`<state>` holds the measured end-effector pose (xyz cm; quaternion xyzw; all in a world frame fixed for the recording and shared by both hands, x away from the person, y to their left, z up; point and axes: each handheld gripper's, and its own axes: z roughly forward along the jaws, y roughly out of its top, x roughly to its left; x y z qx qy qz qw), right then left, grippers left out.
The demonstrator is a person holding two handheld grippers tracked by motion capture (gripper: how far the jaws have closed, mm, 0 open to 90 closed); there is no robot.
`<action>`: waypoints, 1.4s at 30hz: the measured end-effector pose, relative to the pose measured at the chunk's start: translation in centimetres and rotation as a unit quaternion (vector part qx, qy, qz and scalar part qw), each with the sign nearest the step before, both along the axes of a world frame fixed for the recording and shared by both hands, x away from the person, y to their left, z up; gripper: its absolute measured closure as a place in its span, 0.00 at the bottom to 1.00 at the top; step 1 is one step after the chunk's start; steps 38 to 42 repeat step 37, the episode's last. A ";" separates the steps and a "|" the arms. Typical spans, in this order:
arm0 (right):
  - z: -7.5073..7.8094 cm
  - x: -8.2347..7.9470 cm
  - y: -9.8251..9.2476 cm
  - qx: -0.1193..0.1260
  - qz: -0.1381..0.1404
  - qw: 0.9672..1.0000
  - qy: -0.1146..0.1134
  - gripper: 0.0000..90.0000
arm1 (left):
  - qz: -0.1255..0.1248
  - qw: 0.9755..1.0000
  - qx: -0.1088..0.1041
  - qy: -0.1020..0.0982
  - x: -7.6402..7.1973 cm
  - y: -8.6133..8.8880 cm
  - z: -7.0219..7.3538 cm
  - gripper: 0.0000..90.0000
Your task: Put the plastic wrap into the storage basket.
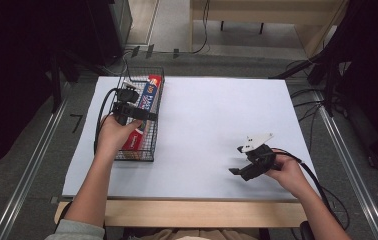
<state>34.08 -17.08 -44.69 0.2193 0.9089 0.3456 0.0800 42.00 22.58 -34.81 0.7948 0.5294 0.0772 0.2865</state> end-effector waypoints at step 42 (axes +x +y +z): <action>0.1 0.3 -0.2 0.009 0.010 0.999 0.034 0.23 | -0.238 0.970 -0.022 -0.044 -8.4 -7.0 -4.1 0.32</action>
